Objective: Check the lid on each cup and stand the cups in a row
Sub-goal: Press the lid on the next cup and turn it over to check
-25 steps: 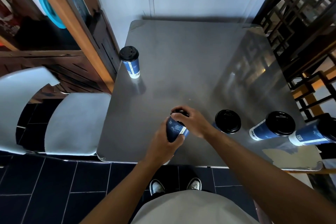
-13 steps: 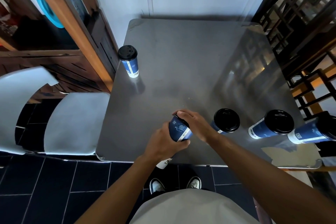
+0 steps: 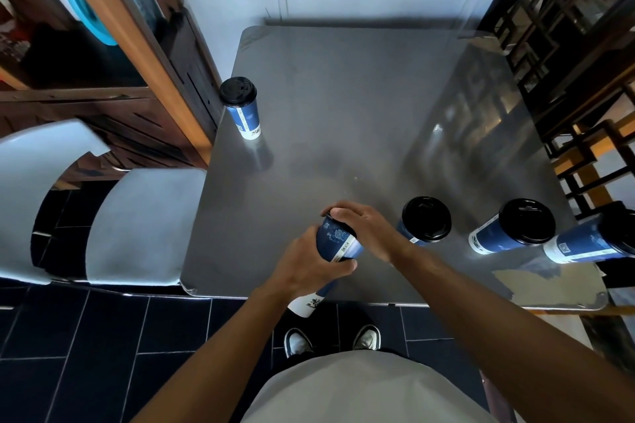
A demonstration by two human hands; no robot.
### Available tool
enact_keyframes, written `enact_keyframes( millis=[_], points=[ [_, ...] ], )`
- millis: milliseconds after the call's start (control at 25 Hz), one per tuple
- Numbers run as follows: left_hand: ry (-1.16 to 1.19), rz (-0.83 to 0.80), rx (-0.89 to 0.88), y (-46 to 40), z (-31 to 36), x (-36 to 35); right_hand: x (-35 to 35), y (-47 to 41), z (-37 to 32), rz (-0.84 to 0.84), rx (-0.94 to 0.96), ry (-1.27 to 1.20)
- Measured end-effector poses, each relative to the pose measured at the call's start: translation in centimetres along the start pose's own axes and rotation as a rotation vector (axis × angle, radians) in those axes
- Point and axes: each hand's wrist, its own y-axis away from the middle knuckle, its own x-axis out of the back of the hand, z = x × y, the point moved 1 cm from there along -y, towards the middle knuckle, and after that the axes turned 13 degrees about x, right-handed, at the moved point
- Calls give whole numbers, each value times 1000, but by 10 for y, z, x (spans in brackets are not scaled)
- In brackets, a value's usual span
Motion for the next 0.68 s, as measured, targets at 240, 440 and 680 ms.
enact_keyframes(
  millis=[240,440,680],
  points=[
    [166,-28,-18,-4,-9,-6,0,3,1,-48,122,148],
    [475,-14,111,-1,7,1,0,-6,4,135,7,-386],
    [905,-215,270,-2,32,1,-6,-13,10,206,-19,-396]
  ],
)
